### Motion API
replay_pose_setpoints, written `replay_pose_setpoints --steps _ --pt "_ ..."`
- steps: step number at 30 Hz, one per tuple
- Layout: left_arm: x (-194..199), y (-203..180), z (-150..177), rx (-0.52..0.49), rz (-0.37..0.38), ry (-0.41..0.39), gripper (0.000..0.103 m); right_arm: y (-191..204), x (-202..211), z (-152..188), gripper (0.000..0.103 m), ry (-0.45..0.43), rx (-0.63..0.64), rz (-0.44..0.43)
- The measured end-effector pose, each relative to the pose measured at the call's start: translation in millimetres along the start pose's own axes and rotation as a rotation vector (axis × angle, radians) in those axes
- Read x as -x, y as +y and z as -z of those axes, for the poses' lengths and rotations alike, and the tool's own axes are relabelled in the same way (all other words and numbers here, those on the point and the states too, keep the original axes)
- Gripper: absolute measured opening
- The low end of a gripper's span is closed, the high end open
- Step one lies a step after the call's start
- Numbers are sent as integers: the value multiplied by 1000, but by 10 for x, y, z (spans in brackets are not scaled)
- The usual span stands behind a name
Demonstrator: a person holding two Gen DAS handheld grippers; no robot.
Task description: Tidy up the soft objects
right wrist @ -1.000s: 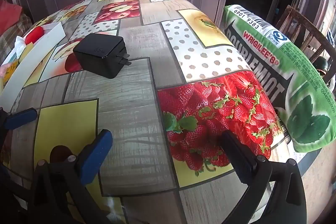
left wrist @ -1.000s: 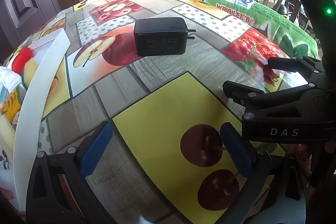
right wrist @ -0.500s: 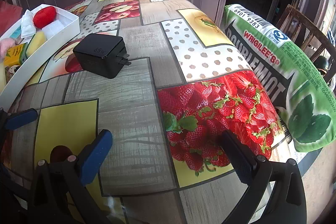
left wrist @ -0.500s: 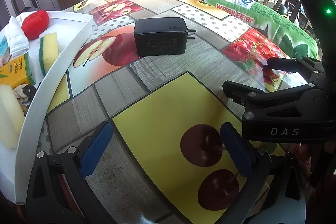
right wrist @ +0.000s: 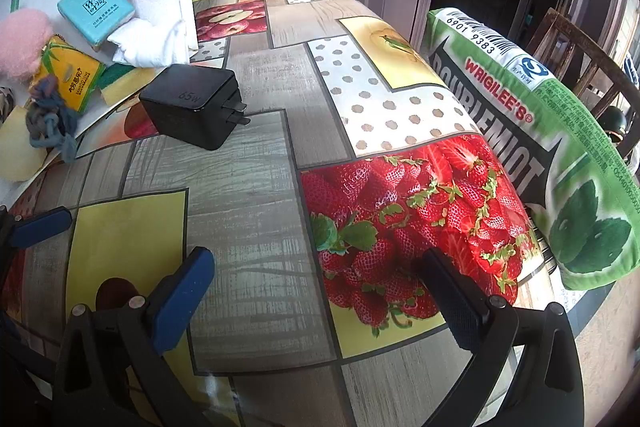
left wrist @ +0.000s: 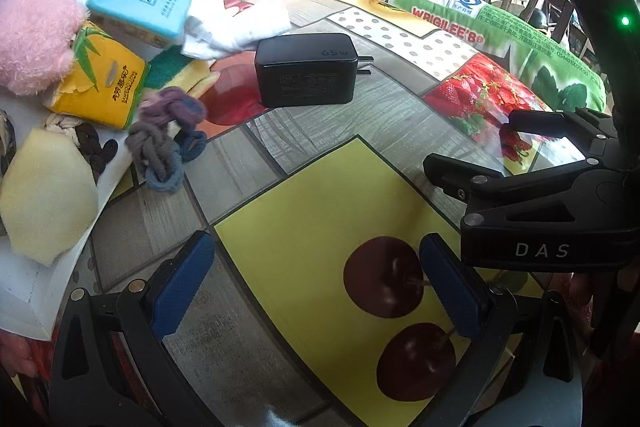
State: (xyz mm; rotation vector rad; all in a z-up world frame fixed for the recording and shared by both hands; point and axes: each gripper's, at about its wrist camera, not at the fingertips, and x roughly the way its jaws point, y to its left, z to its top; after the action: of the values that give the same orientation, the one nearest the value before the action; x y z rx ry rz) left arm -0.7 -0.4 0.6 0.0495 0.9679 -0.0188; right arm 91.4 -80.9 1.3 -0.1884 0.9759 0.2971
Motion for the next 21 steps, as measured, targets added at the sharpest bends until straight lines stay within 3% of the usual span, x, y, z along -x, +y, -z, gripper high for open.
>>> replay_pose_setpoints --steps 21 --pt "28 47 -3 2 3 1 102 10 -3 -10 103 -1 -1 -1"
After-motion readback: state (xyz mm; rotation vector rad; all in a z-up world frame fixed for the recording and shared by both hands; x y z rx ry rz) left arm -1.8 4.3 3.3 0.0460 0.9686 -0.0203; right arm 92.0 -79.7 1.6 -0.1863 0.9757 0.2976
